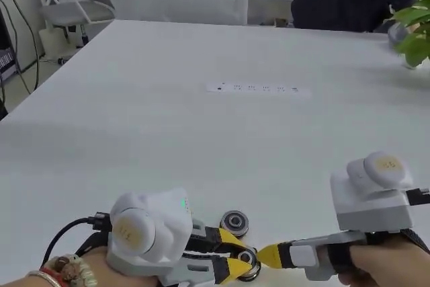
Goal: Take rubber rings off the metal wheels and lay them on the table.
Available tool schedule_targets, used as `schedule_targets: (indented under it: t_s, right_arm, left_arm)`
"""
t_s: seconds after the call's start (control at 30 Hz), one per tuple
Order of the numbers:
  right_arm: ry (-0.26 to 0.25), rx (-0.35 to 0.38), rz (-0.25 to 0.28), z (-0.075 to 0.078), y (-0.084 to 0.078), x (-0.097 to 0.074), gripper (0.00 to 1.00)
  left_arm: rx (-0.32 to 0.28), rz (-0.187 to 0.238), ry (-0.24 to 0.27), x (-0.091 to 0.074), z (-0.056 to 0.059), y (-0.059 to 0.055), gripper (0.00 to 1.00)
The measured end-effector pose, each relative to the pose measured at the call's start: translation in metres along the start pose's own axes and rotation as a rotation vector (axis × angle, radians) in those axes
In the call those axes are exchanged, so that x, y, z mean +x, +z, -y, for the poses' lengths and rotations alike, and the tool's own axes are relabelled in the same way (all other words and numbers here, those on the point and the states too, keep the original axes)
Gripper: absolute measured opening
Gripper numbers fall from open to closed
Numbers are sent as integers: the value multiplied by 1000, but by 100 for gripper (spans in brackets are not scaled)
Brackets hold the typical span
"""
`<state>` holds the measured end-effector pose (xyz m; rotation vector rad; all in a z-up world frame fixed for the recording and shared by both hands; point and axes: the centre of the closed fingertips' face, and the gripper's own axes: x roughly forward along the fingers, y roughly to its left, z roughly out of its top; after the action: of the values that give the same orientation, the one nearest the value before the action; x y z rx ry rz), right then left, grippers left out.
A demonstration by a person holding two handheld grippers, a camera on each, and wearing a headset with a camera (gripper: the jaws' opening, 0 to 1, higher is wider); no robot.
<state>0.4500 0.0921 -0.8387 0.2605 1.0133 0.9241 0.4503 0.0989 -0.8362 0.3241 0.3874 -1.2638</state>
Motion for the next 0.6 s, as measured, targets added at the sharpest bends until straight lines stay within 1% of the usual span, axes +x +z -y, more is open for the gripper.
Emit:
schedule_targets:
  t_s: [0.33,0.6]
  right_arm:
    - [5,-7,2,-2,1,0,0]
    - [23,-10,10,-6,3,1,0]
  left_arm:
    - [-1,1,0,0,0,0,8]
    - [-2,1,2,0,-1,0,8]
